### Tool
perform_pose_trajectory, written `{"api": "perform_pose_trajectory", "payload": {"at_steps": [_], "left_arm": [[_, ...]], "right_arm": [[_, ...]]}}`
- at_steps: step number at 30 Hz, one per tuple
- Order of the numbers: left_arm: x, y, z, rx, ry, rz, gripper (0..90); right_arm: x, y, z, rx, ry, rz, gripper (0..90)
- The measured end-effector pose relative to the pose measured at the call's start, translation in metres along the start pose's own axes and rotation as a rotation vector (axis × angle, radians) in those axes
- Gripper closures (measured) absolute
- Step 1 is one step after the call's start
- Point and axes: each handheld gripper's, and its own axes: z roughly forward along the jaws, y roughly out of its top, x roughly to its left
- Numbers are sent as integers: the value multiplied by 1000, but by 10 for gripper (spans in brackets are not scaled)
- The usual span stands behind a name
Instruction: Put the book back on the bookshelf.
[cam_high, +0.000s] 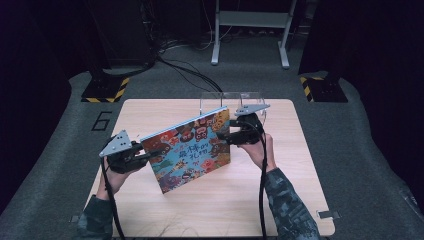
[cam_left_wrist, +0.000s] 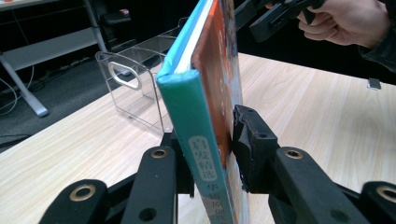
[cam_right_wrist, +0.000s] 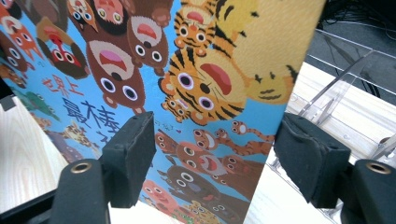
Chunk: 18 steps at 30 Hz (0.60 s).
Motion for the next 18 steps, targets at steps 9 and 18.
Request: {"api": "perform_pose_trajectory", "payload": {"at_steps": [9, 18], "left_arm": [[-1, 6, -6, 27, 50, 43, 719], [-3, 5, -7, 30, 53, 47, 718]], "right_arm": [[6, 5, 12, -17, -35, -1, 275], [8, 7, 16, -34, -41, -9, 274]]}}
